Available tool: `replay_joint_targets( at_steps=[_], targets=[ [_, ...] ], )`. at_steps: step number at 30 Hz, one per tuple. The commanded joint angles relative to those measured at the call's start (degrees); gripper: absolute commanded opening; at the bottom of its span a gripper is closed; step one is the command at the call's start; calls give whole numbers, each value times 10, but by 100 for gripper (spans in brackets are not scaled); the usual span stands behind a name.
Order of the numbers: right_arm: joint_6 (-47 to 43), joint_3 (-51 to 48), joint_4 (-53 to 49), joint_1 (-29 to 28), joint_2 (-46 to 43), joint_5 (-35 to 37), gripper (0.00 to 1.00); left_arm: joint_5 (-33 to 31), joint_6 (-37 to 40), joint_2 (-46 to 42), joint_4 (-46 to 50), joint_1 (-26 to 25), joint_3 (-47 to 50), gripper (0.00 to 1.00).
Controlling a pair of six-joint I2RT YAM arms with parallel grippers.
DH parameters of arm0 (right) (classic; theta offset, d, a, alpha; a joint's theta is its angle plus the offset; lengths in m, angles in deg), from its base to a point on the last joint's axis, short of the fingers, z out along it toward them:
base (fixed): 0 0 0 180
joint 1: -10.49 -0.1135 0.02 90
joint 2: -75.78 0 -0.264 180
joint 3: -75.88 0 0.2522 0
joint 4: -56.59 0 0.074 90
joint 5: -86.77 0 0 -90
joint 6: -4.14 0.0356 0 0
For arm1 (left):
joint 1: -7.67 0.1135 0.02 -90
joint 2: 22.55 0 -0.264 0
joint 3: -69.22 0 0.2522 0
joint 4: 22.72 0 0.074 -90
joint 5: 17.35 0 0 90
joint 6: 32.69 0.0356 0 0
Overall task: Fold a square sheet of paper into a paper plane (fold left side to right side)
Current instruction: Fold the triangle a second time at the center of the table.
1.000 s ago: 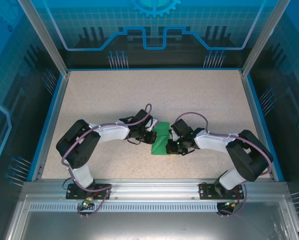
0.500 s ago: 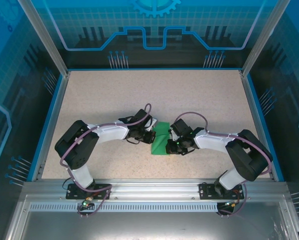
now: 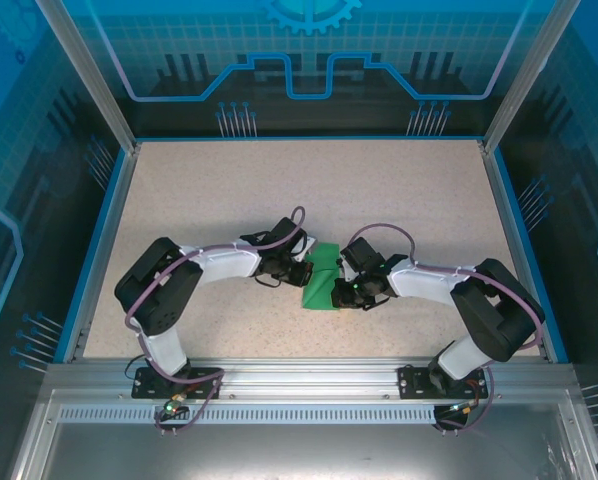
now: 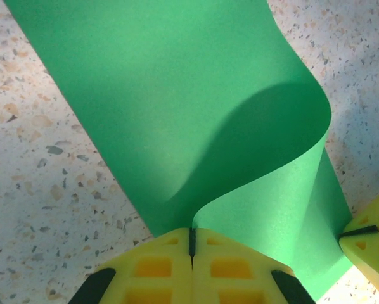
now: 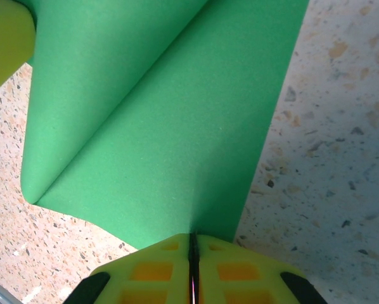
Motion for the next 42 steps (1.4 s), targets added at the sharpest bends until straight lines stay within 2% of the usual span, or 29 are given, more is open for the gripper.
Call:
replay_joint_targets(
  at_steps=[1, 14, 21, 25, 31, 42],
  targets=[
    [-8, -9, -57, -11, 19, 26, 10, 1, 12, 14, 5, 5, -15, 0],
    [-11, -6, -55, -11, 17, 23, 11, 6, 12, 19, 3, 4, -5, 0],
    [-16, -16, -18, 6, -52, -16, 11, 11, 11, 26, -1, 3, -4, 0],
    [19, -35, 55, 38, -72, -71, 11, 12, 12, 27, -2, 2, -3, 0],
    [61, -3, 138, 52, -38, -102, 10, 10, 13, 30, -2, 0, -2, 0],
    [80, 63, 172, 53, 61, -99, 9, 8, 16, 33, -2, -3, -7, 0]
  ],
)
